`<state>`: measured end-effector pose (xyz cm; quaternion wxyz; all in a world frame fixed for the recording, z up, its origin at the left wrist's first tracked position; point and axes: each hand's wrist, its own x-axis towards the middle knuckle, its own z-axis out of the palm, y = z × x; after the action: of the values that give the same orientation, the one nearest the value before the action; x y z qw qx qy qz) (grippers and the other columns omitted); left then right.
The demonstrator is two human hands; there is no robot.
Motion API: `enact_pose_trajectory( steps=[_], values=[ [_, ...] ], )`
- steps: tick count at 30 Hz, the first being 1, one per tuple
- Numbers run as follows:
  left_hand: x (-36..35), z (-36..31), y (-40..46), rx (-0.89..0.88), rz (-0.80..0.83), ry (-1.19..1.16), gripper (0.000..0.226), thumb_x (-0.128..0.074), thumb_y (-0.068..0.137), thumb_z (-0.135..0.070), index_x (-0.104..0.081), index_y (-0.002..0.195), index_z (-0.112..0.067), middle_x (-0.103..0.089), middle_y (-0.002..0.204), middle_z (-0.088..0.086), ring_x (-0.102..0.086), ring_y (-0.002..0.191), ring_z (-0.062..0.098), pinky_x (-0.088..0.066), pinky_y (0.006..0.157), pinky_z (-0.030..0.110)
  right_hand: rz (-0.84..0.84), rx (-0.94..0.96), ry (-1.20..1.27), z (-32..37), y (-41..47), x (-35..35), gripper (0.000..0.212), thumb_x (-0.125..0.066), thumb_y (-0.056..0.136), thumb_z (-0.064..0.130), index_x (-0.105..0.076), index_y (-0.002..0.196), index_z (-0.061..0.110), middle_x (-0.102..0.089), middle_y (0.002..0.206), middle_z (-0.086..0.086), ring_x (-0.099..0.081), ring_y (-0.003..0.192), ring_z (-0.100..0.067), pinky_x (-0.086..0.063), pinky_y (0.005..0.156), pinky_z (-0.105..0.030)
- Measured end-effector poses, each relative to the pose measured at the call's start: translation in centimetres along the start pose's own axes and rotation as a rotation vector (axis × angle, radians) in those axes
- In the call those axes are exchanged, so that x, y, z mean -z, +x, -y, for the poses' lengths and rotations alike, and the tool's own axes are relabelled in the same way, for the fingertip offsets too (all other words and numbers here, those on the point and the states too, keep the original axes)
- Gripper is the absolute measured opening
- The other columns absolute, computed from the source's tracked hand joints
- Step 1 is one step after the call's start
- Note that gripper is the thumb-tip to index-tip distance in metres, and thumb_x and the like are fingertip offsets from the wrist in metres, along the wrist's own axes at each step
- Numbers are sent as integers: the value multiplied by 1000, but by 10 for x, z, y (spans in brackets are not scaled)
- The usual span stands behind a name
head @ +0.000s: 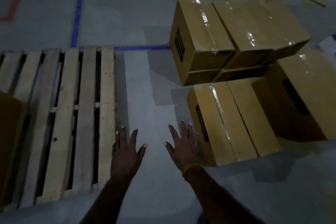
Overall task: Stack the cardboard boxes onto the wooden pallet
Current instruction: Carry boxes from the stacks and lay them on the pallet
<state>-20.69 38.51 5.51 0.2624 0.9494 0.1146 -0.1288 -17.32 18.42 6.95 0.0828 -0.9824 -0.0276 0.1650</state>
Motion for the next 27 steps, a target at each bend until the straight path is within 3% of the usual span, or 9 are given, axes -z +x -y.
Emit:
enact_pose_trajectory(
  steps=[7,13,19,27],
  values=[
    [-118,-146,65,-9,57,38,68,-35,99,-60,-19,158,-29,5,167,8,1,153,32,-16,121,51,11,0,-9,-176,72,21,67,-32,102,55,2,157,39,20,165,-5,16,151,-35,2,118,-60],
    [-227,-254,110,-62,122,14,76,-25,91,-68,-23,157,-30,0,167,5,-4,153,31,-22,119,53,18,-14,-72,-332,123,4,67,-42,101,52,-12,158,35,9,166,-9,6,151,-40,-10,116,-65],
    [-319,-298,144,-72,227,71,70,-42,97,-61,-19,157,-32,5,167,-1,1,154,31,-25,117,58,58,-31,-60,-406,161,-31,68,-39,101,53,-6,158,36,17,165,-10,13,151,-39,-7,117,-62],
    [-397,-307,179,-28,379,111,91,-65,89,-51,-6,157,-36,20,165,-7,13,151,37,-16,115,66,123,-40,-90,-461,189,-80,70,-36,101,54,0,158,35,21,164,-11,15,150,-38,-10,120,-59]
  ],
)
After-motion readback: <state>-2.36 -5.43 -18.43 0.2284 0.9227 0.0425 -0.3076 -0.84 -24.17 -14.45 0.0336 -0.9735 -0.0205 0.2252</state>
